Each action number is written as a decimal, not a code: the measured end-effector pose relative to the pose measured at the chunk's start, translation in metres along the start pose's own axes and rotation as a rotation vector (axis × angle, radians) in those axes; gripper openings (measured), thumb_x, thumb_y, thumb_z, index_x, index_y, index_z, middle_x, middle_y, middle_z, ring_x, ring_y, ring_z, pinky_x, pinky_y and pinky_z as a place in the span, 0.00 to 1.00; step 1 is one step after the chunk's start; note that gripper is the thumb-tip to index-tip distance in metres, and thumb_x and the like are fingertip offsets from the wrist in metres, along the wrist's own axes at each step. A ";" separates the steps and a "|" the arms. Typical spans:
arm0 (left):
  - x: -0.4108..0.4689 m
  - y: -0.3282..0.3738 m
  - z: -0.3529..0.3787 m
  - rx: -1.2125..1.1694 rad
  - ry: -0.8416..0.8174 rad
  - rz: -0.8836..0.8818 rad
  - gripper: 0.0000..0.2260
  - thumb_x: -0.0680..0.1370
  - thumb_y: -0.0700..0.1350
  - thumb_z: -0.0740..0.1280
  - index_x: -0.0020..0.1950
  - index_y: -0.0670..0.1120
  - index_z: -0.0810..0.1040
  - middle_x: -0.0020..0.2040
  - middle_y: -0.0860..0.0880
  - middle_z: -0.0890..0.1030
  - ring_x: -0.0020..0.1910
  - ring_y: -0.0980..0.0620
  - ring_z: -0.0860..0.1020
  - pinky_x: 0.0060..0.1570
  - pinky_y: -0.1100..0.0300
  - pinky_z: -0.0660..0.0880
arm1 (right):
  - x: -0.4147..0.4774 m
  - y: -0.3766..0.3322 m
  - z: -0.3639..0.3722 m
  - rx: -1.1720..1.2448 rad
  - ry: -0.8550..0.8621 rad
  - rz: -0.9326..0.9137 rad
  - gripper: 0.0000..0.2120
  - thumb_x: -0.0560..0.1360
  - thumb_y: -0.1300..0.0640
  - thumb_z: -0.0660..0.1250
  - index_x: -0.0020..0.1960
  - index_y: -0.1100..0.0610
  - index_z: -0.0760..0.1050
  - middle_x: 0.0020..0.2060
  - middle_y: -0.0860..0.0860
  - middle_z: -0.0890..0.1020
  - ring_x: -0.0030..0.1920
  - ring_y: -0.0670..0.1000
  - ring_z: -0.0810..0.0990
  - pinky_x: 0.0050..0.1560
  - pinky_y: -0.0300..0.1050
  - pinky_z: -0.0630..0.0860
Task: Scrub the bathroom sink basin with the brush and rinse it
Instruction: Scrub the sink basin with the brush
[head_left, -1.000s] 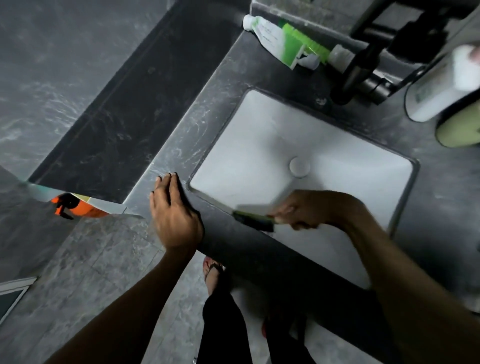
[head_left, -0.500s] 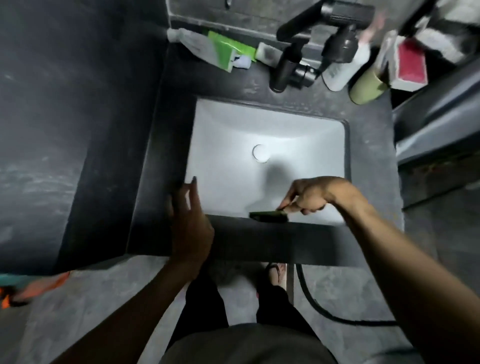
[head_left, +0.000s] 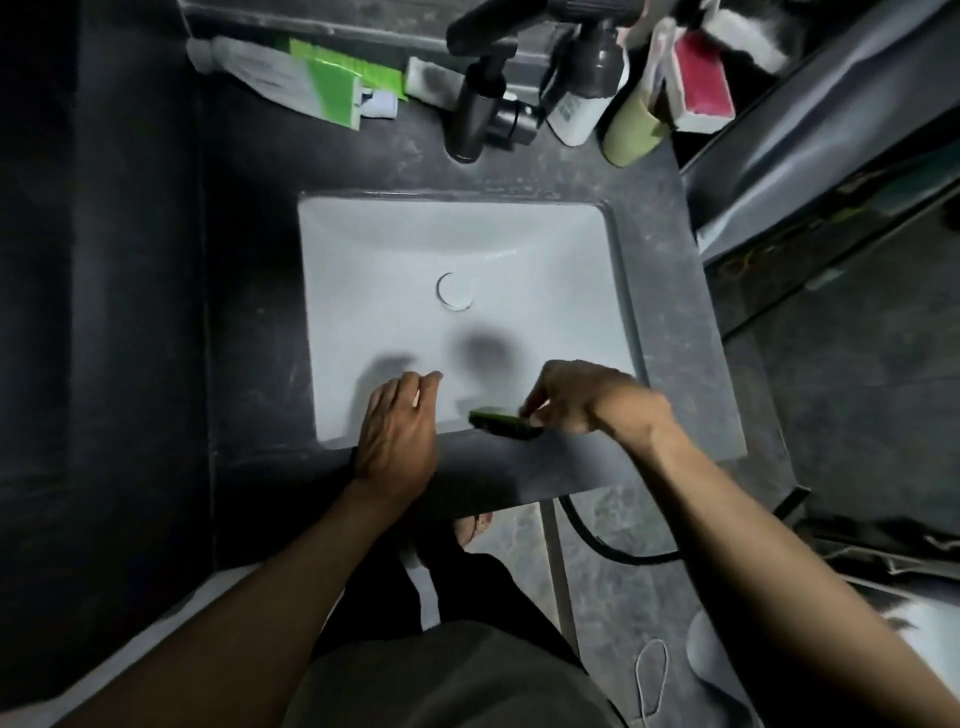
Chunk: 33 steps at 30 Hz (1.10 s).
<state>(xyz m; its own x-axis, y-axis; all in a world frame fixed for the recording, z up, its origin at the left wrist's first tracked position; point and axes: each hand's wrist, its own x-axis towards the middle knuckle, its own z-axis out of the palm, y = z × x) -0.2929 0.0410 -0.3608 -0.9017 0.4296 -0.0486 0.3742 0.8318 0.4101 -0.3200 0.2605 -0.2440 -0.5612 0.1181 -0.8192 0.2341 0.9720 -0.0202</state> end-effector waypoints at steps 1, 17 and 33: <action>0.002 0.000 0.000 0.013 -0.006 0.017 0.27 0.70 0.31 0.58 0.70 0.39 0.74 0.56 0.41 0.78 0.54 0.40 0.76 0.62 0.47 0.73 | 0.001 -0.007 0.004 0.002 0.018 -0.017 0.13 0.73 0.54 0.69 0.55 0.41 0.83 0.44 0.41 0.83 0.46 0.49 0.81 0.49 0.44 0.79; 0.010 0.005 0.009 0.037 -0.072 0.066 0.23 0.73 0.32 0.61 0.67 0.41 0.76 0.59 0.40 0.78 0.57 0.37 0.76 0.63 0.43 0.73 | -0.003 0.089 -0.009 0.088 -0.036 0.137 0.15 0.69 0.54 0.69 0.55 0.48 0.84 0.42 0.44 0.85 0.42 0.51 0.84 0.42 0.40 0.77; 0.014 0.000 0.013 0.022 -0.063 0.139 0.22 0.72 0.37 0.57 0.63 0.44 0.78 0.52 0.44 0.77 0.48 0.39 0.76 0.53 0.45 0.74 | -0.030 0.118 -0.025 0.080 0.093 0.432 0.21 0.66 0.38 0.65 0.45 0.55 0.79 0.41 0.51 0.84 0.44 0.54 0.82 0.52 0.52 0.80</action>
<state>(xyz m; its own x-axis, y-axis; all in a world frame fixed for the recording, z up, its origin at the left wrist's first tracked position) -0.3026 0.0514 -0.3738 -0.8260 0.5615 -0.0499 0.4996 0.7702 0.3964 -0.2958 0.3763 -0.2073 -0.4664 0.5309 -0.7075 0.5216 0.8111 0.2648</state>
